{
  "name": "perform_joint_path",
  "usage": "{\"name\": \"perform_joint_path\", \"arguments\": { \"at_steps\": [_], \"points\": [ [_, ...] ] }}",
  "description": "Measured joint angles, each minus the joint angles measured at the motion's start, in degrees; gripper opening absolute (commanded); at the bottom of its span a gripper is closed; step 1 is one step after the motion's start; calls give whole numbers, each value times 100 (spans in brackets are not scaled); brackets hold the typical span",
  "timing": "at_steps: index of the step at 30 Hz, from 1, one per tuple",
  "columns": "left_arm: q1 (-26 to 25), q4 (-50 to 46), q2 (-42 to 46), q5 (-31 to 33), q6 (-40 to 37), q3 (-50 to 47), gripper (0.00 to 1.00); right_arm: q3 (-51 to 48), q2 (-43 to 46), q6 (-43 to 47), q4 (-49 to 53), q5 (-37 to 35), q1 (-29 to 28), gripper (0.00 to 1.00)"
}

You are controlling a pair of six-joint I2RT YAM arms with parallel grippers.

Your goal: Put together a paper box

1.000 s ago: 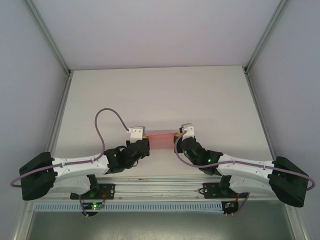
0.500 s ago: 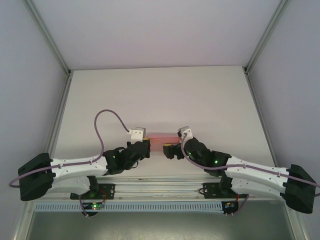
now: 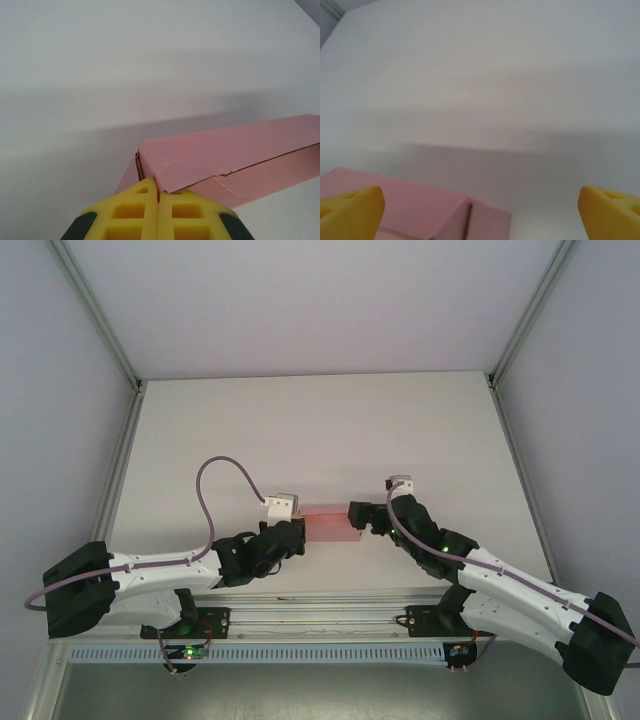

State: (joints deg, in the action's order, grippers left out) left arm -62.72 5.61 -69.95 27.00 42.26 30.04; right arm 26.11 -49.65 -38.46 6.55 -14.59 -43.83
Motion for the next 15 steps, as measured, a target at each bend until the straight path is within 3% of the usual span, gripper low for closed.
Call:
{"name": "perform_joint_path", "arguments": {
  "at_steps": [4,8,12,15],
  "points": [
    [-24,-20,42,0,-24,2,0,20,-315,-116,92,437,404,95],
    [-24,-39,59,2,-44,11,0,24,-356,-197,94,713,437,94],
    [-24,-42,59,-42,-101,7,22,-166,-343,-372,-11,859,470,92],
    [-28,-50,103,-186,-133,-13,28,-358,-258,-562,-175,942,472,90]
  ]
}}
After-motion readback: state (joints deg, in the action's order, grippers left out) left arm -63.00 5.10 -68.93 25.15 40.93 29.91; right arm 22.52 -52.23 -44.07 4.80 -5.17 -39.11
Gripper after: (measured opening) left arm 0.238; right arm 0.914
